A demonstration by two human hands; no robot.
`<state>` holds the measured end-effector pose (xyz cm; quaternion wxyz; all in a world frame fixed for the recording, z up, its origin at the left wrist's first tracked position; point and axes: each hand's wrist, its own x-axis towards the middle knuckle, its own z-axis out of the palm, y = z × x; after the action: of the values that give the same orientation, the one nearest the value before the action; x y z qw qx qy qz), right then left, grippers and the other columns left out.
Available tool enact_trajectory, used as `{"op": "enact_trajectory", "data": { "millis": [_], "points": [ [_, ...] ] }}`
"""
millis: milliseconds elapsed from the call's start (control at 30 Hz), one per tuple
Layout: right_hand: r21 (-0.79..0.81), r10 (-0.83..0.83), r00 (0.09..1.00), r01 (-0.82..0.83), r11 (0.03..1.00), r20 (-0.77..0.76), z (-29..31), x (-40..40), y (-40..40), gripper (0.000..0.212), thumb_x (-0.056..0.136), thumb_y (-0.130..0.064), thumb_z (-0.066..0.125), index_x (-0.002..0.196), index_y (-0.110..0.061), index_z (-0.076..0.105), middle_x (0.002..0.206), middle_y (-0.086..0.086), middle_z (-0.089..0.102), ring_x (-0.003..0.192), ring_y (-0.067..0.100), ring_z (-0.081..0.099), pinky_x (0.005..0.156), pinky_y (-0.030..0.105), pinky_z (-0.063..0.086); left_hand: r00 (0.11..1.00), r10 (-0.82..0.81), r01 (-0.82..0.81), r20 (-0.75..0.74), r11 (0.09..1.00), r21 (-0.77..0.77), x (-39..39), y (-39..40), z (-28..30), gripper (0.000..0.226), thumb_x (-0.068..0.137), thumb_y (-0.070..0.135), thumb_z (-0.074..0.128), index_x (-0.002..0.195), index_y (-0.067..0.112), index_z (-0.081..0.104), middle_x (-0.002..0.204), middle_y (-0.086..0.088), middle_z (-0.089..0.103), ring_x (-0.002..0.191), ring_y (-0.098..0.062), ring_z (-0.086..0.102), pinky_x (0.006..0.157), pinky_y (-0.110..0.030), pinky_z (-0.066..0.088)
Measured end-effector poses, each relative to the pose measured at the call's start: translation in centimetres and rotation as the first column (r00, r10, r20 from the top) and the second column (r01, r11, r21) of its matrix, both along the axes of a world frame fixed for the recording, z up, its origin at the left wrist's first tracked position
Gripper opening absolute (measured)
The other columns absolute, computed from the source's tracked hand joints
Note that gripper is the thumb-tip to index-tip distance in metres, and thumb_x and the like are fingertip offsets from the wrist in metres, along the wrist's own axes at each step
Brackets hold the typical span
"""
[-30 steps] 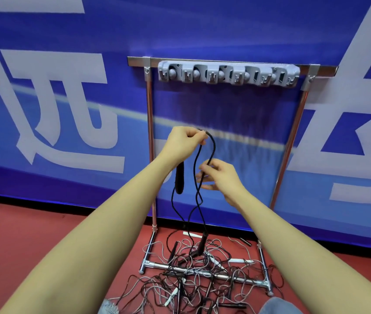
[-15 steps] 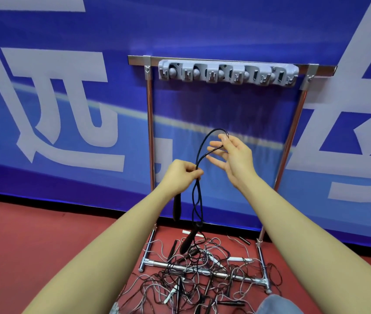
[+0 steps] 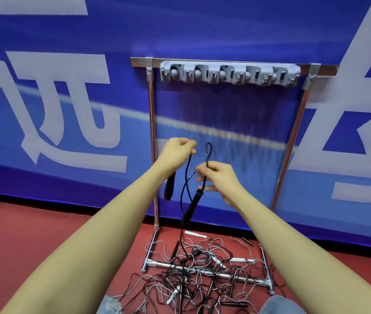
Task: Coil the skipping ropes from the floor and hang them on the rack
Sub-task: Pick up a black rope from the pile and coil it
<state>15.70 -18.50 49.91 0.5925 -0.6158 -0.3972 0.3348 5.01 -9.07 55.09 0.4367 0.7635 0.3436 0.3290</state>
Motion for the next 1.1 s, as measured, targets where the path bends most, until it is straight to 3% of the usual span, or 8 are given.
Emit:
{"op": "enact_trajectory", "data": {
  "millis": [167,367,467,600,733,833,933,1100],
  "points": [
    [0.202,-0.060,0.918,0.149,0.968,-0.391,1.2,0.4,0.5,0.012,0.095,-0.008,0.054,0.092,-0.003,0.065,0.067,0.007,0.050,0.067,0.018,0.057,0.065,0.039,0.059,0.988,-0.123,0.129,-0.094,0.990,0.052,-1.6,-1.7,-3.0,0.047,0.086,0.005,0.056,0.132,0.009,0.049,0.113,-0.003,0.052,0.093,-0.016,0.049,0.083,-0.022,0.037],
    [0.278,-0.019,0.814,0.219,0.935,-0.581,2.6,-0.5,1.3,0.015,0.096,-0.010,0.053,0.088,0.000,0.060,0.062,0.008,0.055,0.065,0.021,0.062,0.071,0.037,0.058,0.989,-0.013,0.053,-0.145,0.959,0.277,-0.3,-2.4,-6.3,0.028,0.087,0.020,0.062,0.113,0.012,0.055,0.104,-0.002,0.049,0.095,-0.018,0.048,0.078,-0.026,0.038],
    [0.220,-0.117,0.859,0.256,0.941,-0.498,3.4,-0.2,1.0,0.018,0.095,-0.014,0.057,0.084,-0.001,0.060,0.069,0.009,0.058,0.067,0.021,0.063,0.065,0.031,0.059,0.981,0.034,0.037,-0.190,0.932,0.362,0.4,-2.4,-6.2,0.020,0.094,0.017,0.048,0.112,0.009,0.052,0.100,-0.006,0.048,0.090,-0.023,0.050,0.079,-0.039,0.044],
    [-0.041,-0.353,0.933,0.350,0.936,-0.071,3.6,0.8,0.4,0.034,0.089,-0.032,0.065,0.070,-0.005,0.058,0.058,0.001,0.050,0.049,0.015,0.042,0.042,0.024,0.038,0.979,0.141,-0.073,-0.147,0.917,0.391,0.6,-2.6,-5.4,0.018,0.090,0.014,0.042,0.107,0.010,0.048,0.095,-0.004,0.055,0.085,-0.025,0.049,0.065,-0.036,0.039],
    [-0.057,-0.394,0.879,0.423,0.904,0.268,2.3,1.7,0.6,0.046,0.085,-0.041,0.066,0.062,-0.014,0.036,0.060,-0.001,0.034,0.055,0.016,0.029,0.050,0.030,0.025,0.996,-0.008,0.035,-0.086,0.945,0.324,0.2,-3.1,-3.7,0.019,0.091,0.006,0.038,0.108,0.008,0.046,0.067,0.006,0.044,0.055,-0.014,0.040,0.052,-0.029,0.031],
    [-0.078,-0.216,0.963,0.231,0.970,0.163,1.9,1.7,0.7,0.032,0.091,-0.046,0.057,0.087,-0.014,0.051,0.091,-0.002,0.056,0.080,0.011,0.053,0.073,0.026,0.041,0.998,-0.060,0.053,0.022,0.970,0.237,0.0,-3.1,-2.5,0.019,0.091,0.003,0.039,0.104,0.013,0.049,0.059,0.007,0.039,0.043,-0.007,0.031,0.043,-0.016,0.027],
    [-0.151,0.041,0.996,-0.029,0.988,0.077,1.4,1.4,0.7,0.049,0.098,-0.050,0.036,0.103,-0.009,0.063,0.097,0.009,0.073,0.100,0.022,0.066,0.108,0.044,0.030,0.995,-0.088,0.076,0.047,0.974,0.213,-0.1,-3.1,-1.6,0.021,0.091,0.002,0.039,0.105,0.013,0.049,0.059,0.006,0.040,0.042,-0.003,0.037,0.043,-0.013,0.028],
    [0.018,0.111,0.980,-0.110,0.994,-0.162,1.7,1.0,0.3,0.053,0.101,-0.037,0.035,0.066,-0.005,0.058,0.052,0.005,0.054,0.049,0.021,0.050,0.072,0.037,0.045,0.994,-0.103,0.097,0.019,0.972,0.214,-0.6,-2.3,-2.2,0.019,0.092,0.005,0.038,0.105,0.016,0.047,0.063,0.004,0.038,0.048,-0.009,0.031,0.050,-0.023,0.029]
  ]
}}
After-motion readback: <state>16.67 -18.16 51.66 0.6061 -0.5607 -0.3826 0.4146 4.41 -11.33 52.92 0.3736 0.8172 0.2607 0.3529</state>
